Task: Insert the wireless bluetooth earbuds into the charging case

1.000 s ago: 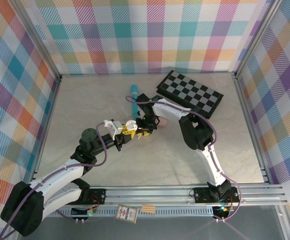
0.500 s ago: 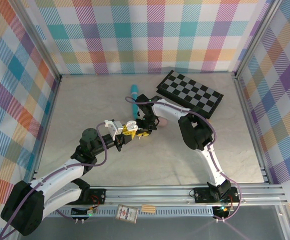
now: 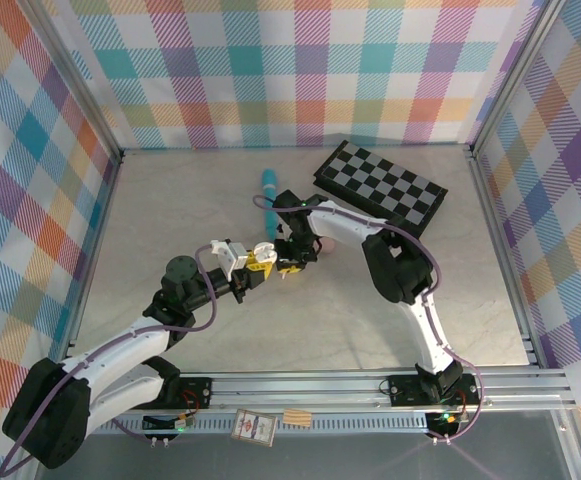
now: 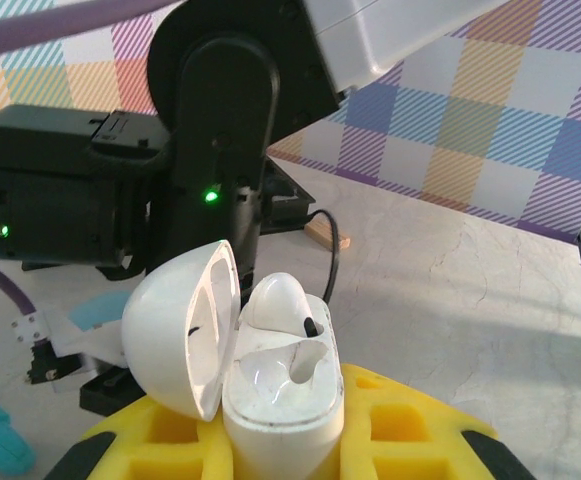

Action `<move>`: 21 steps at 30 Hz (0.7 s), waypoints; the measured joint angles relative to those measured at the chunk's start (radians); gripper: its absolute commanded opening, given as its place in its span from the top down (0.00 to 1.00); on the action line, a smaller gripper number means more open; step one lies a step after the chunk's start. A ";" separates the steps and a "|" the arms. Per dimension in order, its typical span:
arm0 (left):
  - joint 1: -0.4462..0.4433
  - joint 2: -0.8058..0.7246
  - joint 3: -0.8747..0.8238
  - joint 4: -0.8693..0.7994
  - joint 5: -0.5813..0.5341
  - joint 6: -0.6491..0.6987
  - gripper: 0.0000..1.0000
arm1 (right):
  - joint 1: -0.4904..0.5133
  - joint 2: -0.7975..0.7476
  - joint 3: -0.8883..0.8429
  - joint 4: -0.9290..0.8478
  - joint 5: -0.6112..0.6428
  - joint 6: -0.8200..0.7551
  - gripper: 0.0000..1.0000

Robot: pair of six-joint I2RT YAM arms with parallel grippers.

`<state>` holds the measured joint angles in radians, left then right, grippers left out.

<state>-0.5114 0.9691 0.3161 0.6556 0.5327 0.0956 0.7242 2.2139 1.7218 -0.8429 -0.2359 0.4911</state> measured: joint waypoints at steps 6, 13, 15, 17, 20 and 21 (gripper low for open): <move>-0.011 0.020 0.002 0.000 -0.004 0.000 1.00 | -0.003 -0.103 -0.095 0.045 0.038 0.008 0.80; -0.030 0.106 0.013 0.002 -0.035 0.004 1.00 | -0.019 -0.263 -0.244 0.100 0.091 0.024 0.81; -0.037 0.142 0.018 0.006 -0.046 0.006 1.00 | -0.024 -0.309 -0.279 0.106 0.105 0.026 0.81; -0.045 0.182 0.026 0.014 -0.055 0.008 1.00 | -0.029 -0.354 -0.307 0.109 0.119 0.026 0.80; -0.058 0.253 0.050 0.034 -0.062 0.019 1.00 | -0.031 -0.424 -0.332 0.109 0.142 0.026 0.80; -0.063 0.271 0.058 0.038 -0.065 0.025 1.00 | -0.031 -0.444 -0.336 0.108 0.149 0.026 0.80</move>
<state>-0.5743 1.2404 0.3737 0.6933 0.4679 0.1204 0.6930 1.7699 1.3861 -0.7353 -0.0872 0.5167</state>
